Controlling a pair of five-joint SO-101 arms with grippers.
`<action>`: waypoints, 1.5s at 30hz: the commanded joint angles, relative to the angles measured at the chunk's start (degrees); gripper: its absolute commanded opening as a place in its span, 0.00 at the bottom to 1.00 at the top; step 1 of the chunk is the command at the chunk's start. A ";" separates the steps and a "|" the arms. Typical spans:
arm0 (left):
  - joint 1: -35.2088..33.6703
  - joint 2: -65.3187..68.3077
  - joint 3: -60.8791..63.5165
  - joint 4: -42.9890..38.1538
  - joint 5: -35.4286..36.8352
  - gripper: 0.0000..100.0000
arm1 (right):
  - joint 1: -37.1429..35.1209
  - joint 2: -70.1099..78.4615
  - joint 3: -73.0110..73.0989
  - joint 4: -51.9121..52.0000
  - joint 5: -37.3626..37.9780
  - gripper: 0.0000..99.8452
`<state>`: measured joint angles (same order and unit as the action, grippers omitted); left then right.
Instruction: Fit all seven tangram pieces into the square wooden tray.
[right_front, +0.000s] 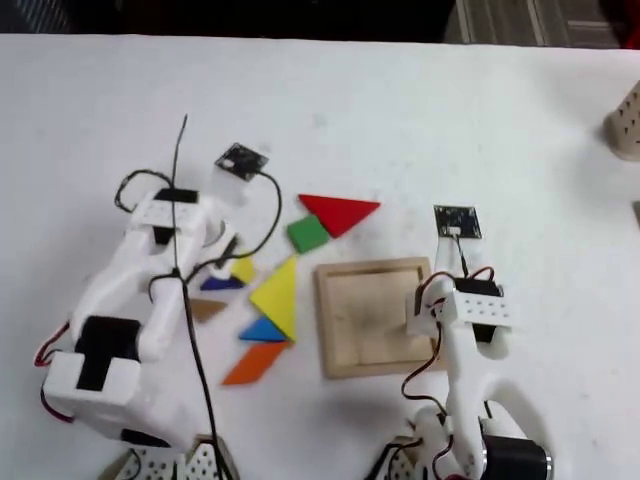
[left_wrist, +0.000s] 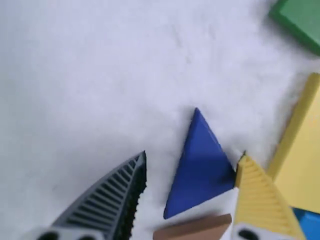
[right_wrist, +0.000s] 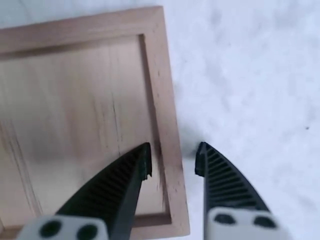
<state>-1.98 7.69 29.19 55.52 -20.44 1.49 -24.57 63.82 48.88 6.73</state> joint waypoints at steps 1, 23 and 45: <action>-0.75 -1.63 0.09 -0.62 -1.23 0.29 | -0.48 -1.45 -0.09 -1.19 0.70 0.14; 1.19 -1.89 1.41 -2.29 -17.49 0.29 | -0.48 -1.45 -0.09 -1.19 0.70 0.14; 3.65 -2.33 -0.44 -0.70 -13.89 0.10 | -0.48 -1.45 -0.09 -1.27 0.62 0.14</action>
<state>1.71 7.43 31.47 55.25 -38.55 1.49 -24.57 63.82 48.88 6.73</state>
